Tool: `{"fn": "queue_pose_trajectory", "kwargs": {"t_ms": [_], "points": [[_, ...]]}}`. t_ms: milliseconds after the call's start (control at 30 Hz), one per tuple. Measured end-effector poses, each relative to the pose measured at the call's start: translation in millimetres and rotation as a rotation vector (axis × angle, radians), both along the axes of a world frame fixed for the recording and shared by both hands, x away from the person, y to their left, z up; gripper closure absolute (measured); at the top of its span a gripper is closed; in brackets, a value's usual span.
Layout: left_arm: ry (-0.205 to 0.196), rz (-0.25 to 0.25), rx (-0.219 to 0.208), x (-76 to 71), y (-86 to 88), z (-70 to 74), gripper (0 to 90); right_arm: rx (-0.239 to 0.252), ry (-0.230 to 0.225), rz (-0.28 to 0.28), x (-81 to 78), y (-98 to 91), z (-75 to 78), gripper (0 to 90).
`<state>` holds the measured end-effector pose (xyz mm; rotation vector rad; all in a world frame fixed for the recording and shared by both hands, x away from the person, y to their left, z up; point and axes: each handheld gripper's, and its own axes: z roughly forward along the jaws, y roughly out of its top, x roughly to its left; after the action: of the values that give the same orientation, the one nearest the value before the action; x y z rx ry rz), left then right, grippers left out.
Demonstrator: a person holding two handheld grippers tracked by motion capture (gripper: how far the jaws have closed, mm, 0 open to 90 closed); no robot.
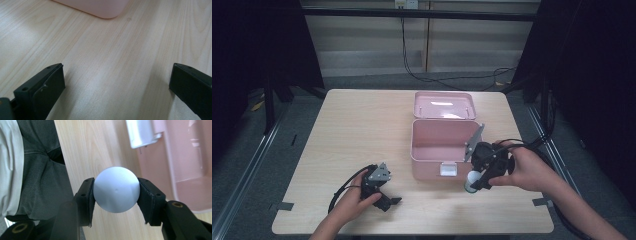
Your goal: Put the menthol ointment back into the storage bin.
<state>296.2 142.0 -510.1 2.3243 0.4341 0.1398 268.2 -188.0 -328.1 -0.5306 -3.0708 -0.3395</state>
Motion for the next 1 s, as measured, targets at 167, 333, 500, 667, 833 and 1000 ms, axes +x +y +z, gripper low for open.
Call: {"fn": "queue_pose_trajectory", "kwargs": {"t_ms": [167,333,500,667,833,1000], "points": [[0.001,0.0,0.001,0.0,0.0,0.1,0.0,0.004,-0.006,-0.004,5.9,2.3,17.5,50.9],[0.001,-0.001,0.001,0.0,0.1,0.1,0.0,0.0,-0.01,-0.008,12.5,6.7,31.3,50.9],[0.003,0.0,0.002,0.0,0.1,0.3,0.0,-0.012,-0.008,-0.014,22.4,14.8,42.1,51.0],[0.003,-0.001,0.003,0.0,0.1,0.3,0.0,-0.024,-0.015,-0.017,30.8,20.8,47.0,50.9],[0.002,-0.001,0.002,0.1,0.1,0.3,0.0,-0.032,-0.019,-0.028,42.9,27.4,53.4,50.9],[0.003,-0.001,0.003,0.0,0.1,0.3,0.0,-0.041,-0.022,-0.052,55.6,35.1,55.4,50.9]]}}
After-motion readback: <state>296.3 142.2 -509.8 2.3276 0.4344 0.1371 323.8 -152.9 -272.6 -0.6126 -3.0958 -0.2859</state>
